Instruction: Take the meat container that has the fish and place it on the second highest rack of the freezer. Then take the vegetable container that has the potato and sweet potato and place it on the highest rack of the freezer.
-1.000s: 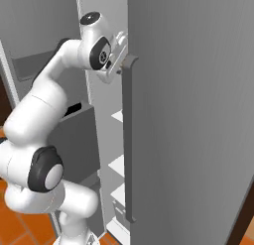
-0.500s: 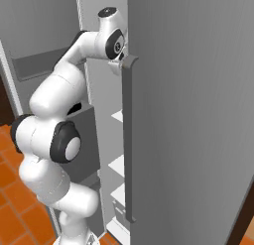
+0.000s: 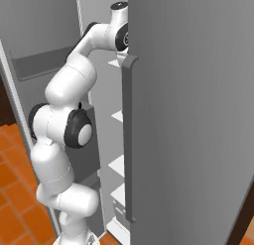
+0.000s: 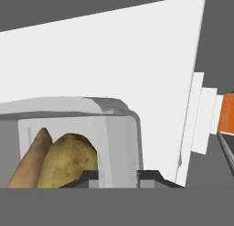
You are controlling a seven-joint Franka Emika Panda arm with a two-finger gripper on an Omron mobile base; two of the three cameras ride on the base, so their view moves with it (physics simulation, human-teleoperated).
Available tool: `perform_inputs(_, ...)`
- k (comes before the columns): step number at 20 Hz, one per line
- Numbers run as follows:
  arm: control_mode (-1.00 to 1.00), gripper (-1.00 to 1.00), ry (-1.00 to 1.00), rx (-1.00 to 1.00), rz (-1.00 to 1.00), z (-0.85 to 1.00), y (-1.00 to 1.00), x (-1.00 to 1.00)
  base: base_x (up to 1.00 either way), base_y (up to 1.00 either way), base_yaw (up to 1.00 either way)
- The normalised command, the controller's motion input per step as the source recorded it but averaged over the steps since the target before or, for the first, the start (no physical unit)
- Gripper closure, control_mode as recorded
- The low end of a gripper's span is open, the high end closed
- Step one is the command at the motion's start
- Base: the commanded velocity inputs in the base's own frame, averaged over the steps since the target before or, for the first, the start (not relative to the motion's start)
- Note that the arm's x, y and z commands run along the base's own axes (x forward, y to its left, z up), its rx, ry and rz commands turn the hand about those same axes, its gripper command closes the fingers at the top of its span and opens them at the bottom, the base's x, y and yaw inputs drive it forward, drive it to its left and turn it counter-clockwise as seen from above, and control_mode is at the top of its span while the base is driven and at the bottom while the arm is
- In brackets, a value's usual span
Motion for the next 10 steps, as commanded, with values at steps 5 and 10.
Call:
perform_inputs(5,-1.0,1.0,0.0,0.07,0.0,-0.36,-0.04,0.0,0.0,0.0,0.0)
perform_inputs(10,-1.0,-1.0,-0.05,0.0,0.0,-0.17,0.1,0.0,0.0,0.0,0.0)
